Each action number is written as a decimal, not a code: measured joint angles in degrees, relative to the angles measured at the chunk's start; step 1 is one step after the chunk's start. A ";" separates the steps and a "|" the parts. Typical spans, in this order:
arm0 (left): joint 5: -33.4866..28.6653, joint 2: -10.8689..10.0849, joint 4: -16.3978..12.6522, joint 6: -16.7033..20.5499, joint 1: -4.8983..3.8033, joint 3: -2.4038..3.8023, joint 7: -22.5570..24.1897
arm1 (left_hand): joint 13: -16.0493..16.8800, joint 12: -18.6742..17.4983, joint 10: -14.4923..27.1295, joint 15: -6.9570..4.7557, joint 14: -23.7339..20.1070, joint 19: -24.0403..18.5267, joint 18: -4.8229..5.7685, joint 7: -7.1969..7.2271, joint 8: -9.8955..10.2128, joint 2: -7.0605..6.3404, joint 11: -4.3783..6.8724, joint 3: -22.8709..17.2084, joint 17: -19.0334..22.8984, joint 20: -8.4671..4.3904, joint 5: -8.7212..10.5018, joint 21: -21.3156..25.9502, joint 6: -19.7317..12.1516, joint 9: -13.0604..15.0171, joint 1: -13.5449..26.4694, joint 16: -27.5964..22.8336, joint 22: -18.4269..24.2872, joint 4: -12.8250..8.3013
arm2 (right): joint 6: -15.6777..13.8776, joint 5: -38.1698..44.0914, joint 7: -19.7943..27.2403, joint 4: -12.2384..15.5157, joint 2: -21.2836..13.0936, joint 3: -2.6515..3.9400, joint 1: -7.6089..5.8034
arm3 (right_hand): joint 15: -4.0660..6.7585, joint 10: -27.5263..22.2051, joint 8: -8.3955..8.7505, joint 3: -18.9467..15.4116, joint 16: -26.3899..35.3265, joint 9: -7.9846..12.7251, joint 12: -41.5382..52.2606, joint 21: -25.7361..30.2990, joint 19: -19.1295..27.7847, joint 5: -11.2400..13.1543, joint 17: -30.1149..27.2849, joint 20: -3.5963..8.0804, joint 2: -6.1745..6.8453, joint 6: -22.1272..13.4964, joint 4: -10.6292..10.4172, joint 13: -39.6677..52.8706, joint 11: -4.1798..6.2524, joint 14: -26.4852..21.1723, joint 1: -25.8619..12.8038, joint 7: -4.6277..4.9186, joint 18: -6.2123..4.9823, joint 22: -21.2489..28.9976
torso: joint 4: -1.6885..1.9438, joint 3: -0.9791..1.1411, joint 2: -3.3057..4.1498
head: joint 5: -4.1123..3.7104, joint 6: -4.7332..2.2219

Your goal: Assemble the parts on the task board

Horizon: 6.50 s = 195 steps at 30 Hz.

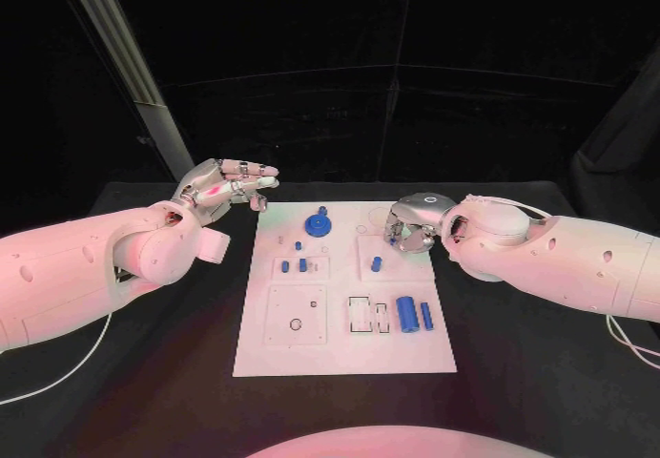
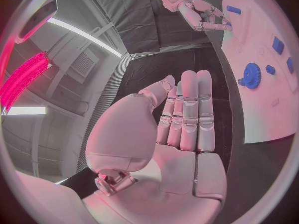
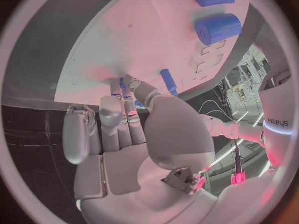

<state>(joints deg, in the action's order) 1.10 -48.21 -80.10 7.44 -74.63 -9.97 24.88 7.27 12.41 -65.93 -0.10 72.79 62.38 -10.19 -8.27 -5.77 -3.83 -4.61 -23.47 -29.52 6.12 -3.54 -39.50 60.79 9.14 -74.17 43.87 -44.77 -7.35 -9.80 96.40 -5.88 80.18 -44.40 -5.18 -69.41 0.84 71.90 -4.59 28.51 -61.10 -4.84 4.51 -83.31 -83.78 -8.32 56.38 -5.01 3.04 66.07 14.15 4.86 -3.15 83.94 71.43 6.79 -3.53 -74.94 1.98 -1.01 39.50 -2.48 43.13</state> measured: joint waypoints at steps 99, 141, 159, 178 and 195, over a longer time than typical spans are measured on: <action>-0.10 1.35 0.68 -0.19 -0.01 -0.01 -0.45 | 0.11 0.24 0.00 0.00 0.00 0.00 0.01 0.00 0.23 0.00 0.00 0.31 0.26 0.00 0.00 0.40 0.00 -0.02 0.00 -0.28 0.27 0.00 | -6.08 -1.75 2.11 10.74 8.27 0.00 7.05 | 0.20 0.27 0.01 -0.01 -0.45 -0.01 -0.78 -0.22 0.02 0.01 -0.11 0.00 -0.25 0.29 0.00 -0.49 -0.13 0.21 0.26 -0.10 -0.02 0.03 | 0.04 -0.11 -0.02 | 5.09 2.08; -0.11 1.36 1.07 -0.49 -0.01 -0.03 -0.65 | 0.20 0.24 0.21 0.00 0.00 0.21 0.01 0.00 0.22 0.00 -0.21 0.31 0.38 0.20 0.22 0.79 0.00 -0.02 0.00 -0.28 0.42 0.01 | -5.10 -1.22 2.08 10.90 8.38 -0.04 7.11 | 0.19 0.26 0.18 -0.01 -0.66 -0.05 -0.78 -0.22 0.02 0.01 -0.11 0.00 -0.56 0.41 0.00 -0.59 -0.13 0.21 -0.05 0.03 -0.02 0.03 | 0.05 -0.12 -0.04 | 5.49 2.69; -0.11 1.32 1.05 -0.71 -0.01 -0.03 -0.87 | 0.26 0.24 0.21 0.00 0.00 0.21 0.01 0.00 0.45 0.00 -0.21 0.62 0.44 0.20 0.22 1.07 0.00 -0.02 0.00 -0.47 0.52 0.00 | -4.19 0.08 1.04 10.68 8.88 -0.03 7.11 | 0.19 -2.52 0.68 -0.74 -0.66 0.04 -1.06 0.45 0.02 0.80 -1.69 0.00 0.72 0.27 -0.24 -1.17 -1.04 0.21 -1.33 0.30 -0.02 0.03 | 0.05 -0.14 -0.04 | 5.45 2.82; -0.11 1.30 1.13 -0.90 -0.01 -0.03 -1.13 | 0.25 0.23 0.21 0.00 0.00 0.21 0.01 0.00 0.45 0.00 -0.21 0.77 0.50 0.20 0.44 1.08 0.00 -0.02 0.00 -0.46 0.62 0.16 | -5.18 0.73 1.01 10.73 8.88 -0.06 7.11 | -1.58 -10.64 1.00 -5.18 4.63 1.19 -1.06 5.54 3.97 5.31 -8.54 -1.62 4.30 -6.01 -0.12 -1.15 -2.60 -0.93 -3.23 0.59 -0.02 3.15 | 0.05 -0.14 -0.03 | 5.45 2.87; -0.12 1.30 1.39 -1.20 -0.01 -0.04 -1.48 | 0.30 0.23 0.21 0.20 -0.20 0.21 0.02 0.00 0.45 0.00 -0.21 0.77 0.55 0.20 0.43 1.08 0.00 -0.02 0.00 -0.46 0.68 0.16 | -10.79 -2.99 3.19 17.47 -0.77 0.00 6.52 | -0.93 -7.45 0.63 -10.34 1.71 0.85 1.44 3.75 1.94 5.03 -6.97 -1.29 1.65 -4.99 -1.22 -0.89 -1.97 -0.29 0.28 1.54 -0.02 0.37 | -0.03 -0.10 -0.09 | 4.87 2.42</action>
<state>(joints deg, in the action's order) 0.98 -46.92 -78.71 6.24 -74.64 -10.01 23.40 7.57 12.64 -65.72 0.10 72.59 62.59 -10.17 -8.27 -5.32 -3.83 -4.81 -22.70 -28.96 6.32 -3.11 -38.42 60.79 9.13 -74.18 43.42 -44.09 -7.19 -20.59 93.41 -2.69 97.66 -45.18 -5.18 -62.89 -0.09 64.44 -3.95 18.17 -59.38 -3.99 5.95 -79.56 -81.83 -3.29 49.40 -6.30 4.69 61.09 12.93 3.98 -5.12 83.65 71.71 8.33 -3.55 -74.56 1.95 -1.10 39.41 2.39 45.55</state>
